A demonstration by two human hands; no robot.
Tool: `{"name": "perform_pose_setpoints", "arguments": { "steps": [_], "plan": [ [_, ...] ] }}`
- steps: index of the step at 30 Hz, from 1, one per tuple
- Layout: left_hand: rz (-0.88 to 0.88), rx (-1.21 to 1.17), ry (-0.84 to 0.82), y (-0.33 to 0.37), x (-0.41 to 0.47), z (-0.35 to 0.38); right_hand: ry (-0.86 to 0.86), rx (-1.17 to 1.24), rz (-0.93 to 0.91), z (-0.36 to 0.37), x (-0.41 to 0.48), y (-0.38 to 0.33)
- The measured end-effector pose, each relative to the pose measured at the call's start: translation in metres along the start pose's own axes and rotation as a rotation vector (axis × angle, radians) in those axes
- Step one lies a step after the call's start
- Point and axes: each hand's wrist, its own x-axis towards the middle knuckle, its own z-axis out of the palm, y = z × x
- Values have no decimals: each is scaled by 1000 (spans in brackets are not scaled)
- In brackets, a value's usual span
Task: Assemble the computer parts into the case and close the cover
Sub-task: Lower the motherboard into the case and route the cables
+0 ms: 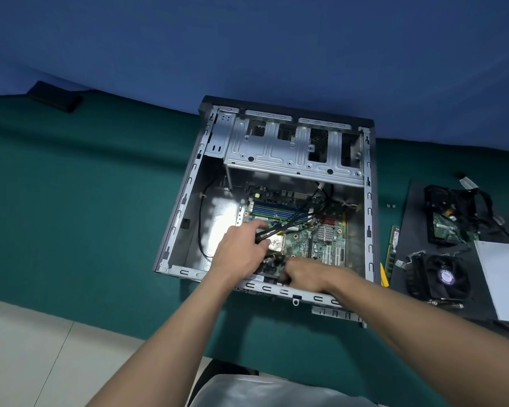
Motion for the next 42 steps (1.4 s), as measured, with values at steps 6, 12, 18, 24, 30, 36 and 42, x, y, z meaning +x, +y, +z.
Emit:
{"name": "perform_pose_setpoints", "arguments": {
  "steps": [6, 12, 18, 24, 30, 36, 42],
  "plan": [
    [258, 302, 69, -2, 0, -19, -49, 12, -1, -29, -17, 0],
    [173, 641, 349, -37, 26, -89, 749, 351, 20, -77, 2, -14],
    [23, 435, 177, -51, 44, -93, 574, 31, 145, -108, 63, -27],
    [2, 476, 244, -56, 47, -90, 245, 170, 361, -112, 101, -17],
    [-21, 478, 238, -60, 52, -87, 568, 69, 386, -87, 129, -23],
    [-50, 495, 253, -64, 54, -86, 466, 11, 401, -91, 127, -9],
    [-55, 499, 270, -65, 56, -87, 407, -10, 380, -99, 126, -21]
  ]
}}
